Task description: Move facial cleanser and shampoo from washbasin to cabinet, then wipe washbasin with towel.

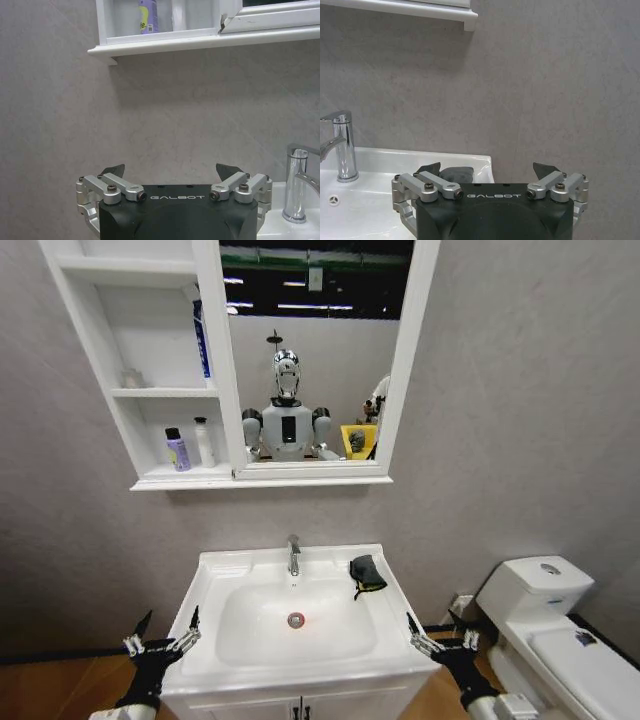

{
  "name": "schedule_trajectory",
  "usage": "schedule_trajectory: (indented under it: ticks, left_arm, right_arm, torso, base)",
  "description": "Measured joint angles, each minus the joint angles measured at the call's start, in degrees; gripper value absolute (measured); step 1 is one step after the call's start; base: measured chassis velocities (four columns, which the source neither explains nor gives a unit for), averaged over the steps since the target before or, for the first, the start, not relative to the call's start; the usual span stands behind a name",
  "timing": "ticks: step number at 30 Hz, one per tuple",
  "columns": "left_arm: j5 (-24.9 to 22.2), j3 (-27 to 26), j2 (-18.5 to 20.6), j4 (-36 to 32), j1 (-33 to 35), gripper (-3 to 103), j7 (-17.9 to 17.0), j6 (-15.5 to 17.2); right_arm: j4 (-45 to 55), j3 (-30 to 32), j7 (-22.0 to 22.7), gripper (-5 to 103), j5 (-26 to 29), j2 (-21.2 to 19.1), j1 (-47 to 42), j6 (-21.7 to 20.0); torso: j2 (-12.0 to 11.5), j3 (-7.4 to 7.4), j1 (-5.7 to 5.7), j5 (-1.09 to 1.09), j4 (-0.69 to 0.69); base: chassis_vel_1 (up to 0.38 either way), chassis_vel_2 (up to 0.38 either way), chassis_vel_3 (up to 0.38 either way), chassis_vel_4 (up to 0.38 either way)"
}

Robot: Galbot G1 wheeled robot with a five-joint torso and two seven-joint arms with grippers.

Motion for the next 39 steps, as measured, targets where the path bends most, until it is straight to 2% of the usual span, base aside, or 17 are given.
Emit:
schedule_trajectory:
  ticks: [2,8,39]
  left_arm:
    - [0.0,0.0,0.01,0.0,0.0,100,0.0,0.0]
    - [-0.02,0.0,0.02,0.01,0.0,100,-0.03,0.04]
    - [-0.05,0.01,0.04,0.01,-0.01,100,-0.04,0.06]
  right_arm:
    - [-0.01,-0.01,0.02,100,0.0,0.02,-0.07,0.05]
    - [-0.2,0.01,0.08,100,0.0,0.02,-0.57,0.38]
    - [-1.4,0.84,0.13,100,0.12,0.96,-1.33,2.4]
  torso:
    - [0.0,-0.01,-0.02,-0.01,-0.03]
    - [0.05,-0.04,-0.13,0.0,0.0]
    - [0.03,-0.02,-0.08,0.0,-0.01]
  base:
    - [-0.037,0.042,0.01,0.002]
    - [0.032,-0.014,-0.015,0.02]
    - [0.004,-0.002,-0.002,0.003]
